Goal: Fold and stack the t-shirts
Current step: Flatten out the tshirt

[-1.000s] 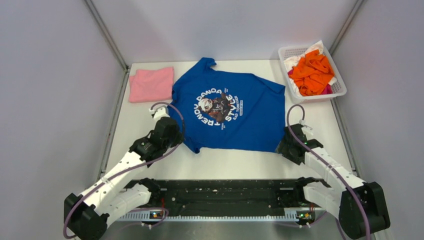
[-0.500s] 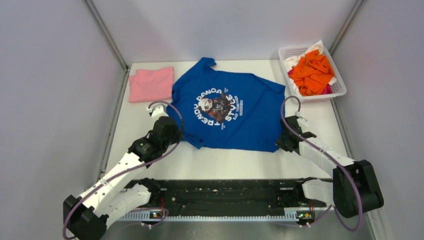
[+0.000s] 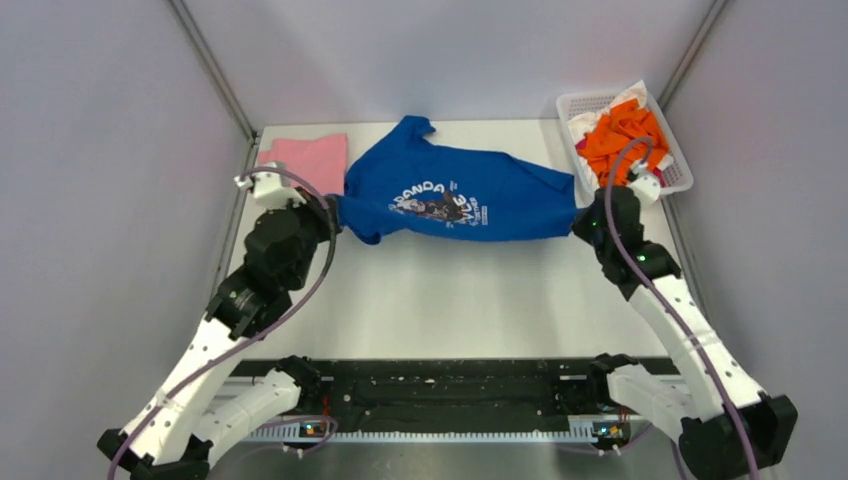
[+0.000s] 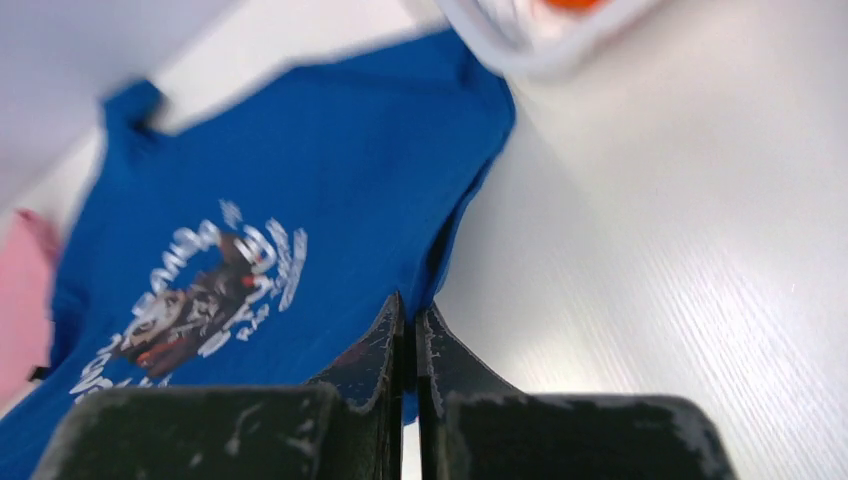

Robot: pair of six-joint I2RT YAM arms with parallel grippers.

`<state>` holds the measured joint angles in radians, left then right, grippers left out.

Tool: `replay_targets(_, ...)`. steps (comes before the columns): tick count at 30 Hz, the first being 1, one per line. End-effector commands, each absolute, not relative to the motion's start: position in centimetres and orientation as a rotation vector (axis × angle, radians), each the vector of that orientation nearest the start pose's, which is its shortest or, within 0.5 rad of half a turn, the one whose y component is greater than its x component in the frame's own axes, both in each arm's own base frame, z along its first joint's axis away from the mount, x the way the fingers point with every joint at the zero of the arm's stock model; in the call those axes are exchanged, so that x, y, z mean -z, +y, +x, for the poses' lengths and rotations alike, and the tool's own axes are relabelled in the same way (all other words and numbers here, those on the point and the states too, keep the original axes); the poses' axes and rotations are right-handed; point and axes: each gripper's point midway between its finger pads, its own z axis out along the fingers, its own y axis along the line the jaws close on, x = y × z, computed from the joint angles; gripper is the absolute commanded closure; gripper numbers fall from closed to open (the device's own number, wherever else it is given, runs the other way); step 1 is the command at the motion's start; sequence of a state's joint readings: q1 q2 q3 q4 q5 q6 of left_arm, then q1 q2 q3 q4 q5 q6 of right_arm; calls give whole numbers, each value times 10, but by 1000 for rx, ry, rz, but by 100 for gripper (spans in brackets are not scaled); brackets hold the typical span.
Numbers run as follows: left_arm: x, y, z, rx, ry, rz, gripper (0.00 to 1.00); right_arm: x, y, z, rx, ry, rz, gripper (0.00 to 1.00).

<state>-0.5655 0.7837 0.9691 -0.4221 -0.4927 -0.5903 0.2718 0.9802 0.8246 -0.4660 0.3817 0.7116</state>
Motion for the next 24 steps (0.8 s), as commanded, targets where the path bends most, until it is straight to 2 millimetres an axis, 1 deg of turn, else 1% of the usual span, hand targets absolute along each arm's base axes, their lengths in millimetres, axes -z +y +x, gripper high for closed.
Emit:
replay_targets(1, -439, -74, 261, 391, 1415, -321, 100, -295, 23, 300, -154, 1786, 622, 100)
replay_targets(3, -477, -72, 249, 412, 1337, -252, 100, -331, 21, 292, -183, 1717, 596, 100)
replay_targets(7, -543, -69, 220, 449, 1224, -143, 100, -394, 21, 270, -241, 1622, 517, 100)
replay_targets(8, -559, -67, 210, 459, 1193, -119, 100, -409, 22, 263, -258, 1600, 496, 100)
replay_targets(9, -580, -63, 196, 475, 1145, -97, 100, -423, 23, 256, -277, 1580, 476, 100)
replay_targets(13, -632, -54, 147, 546, 1004, -4, 100, -471, 25, 225, -337, 1511, 393, 100)
replay_targets(16, -664, -45, 109, 602, 896, 42, 100, -499, 26, 200, -385, 1453, 343, 100)
replay_targets(19, -688, -37, 81, 629, 812, 68, 100, -527, 27, 173, -430, 1387, 287, 100)
replay_targets(21, -703, -35, 69, 638, 770, 91, 100, -544, 28, 157, -454, 1338, 251, 100)
replay_targets(23, -713, -38, 67, 634, 769, 107, 100, -558, 28, 143, -476, 1294, 223, 100)
replay_targets(24, -719, -38, 68, 629, 764, 108, 100, -561, 30, 139, -487, 1286, 209, 100)
